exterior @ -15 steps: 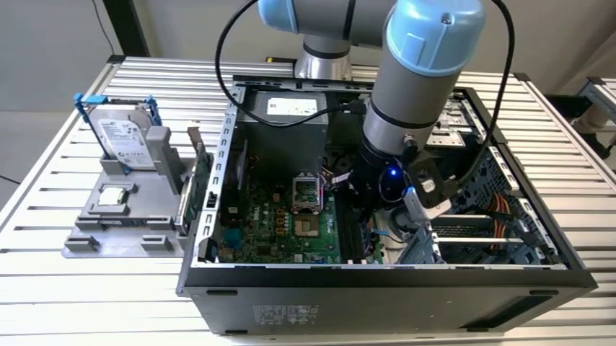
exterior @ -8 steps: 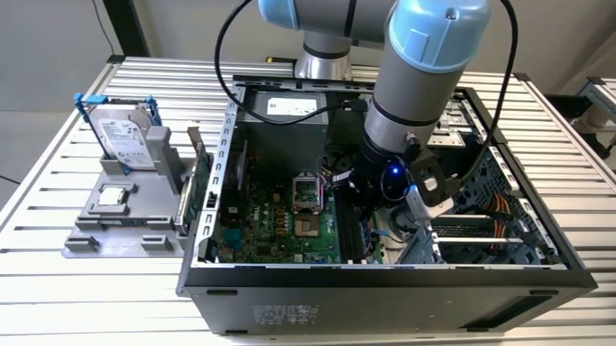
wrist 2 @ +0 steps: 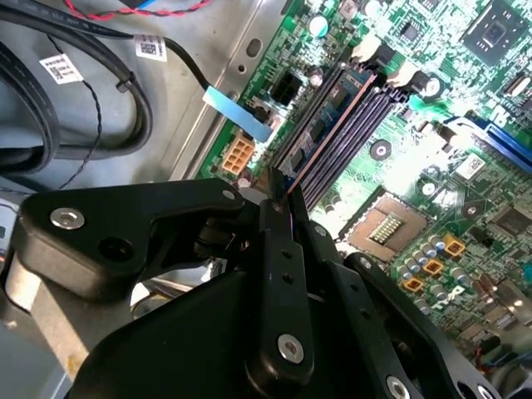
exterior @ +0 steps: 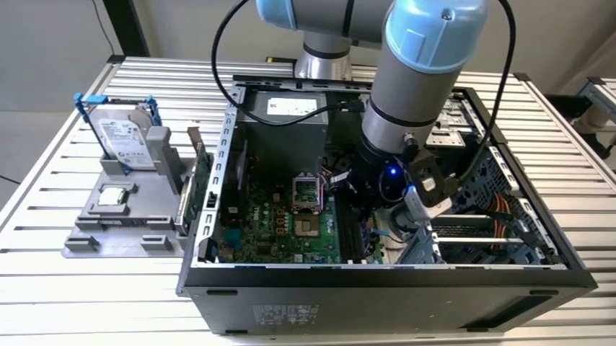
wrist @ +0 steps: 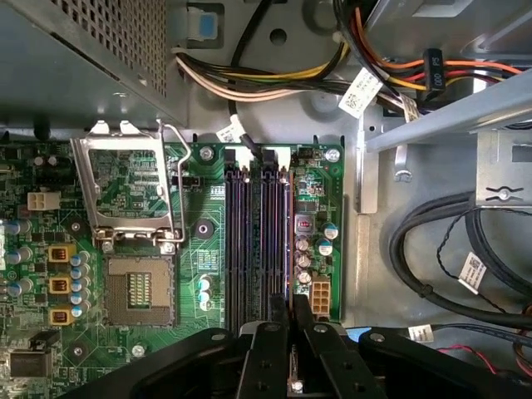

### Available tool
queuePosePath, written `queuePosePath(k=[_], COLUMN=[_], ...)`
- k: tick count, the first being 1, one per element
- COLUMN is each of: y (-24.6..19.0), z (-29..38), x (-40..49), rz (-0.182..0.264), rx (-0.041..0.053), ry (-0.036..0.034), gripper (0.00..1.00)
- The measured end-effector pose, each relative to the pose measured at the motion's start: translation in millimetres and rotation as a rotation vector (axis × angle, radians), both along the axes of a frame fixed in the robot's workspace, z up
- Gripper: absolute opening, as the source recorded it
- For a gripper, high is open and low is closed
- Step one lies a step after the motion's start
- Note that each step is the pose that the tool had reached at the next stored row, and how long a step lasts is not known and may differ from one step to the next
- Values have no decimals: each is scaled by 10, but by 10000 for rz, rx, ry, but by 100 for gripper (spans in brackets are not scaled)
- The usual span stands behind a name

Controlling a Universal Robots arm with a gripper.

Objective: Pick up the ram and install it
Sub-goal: 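Insert the ram into the slot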

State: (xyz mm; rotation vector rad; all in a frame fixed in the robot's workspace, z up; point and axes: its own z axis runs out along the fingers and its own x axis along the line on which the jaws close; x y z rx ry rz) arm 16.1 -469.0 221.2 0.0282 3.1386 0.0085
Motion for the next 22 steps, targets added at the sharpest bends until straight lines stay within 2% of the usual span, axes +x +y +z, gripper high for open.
queuePosePath(k=[22], y=[-1], z=[-47], x=[-10], rz=[64], rx=[-2], ry=[12], gripper=[0])
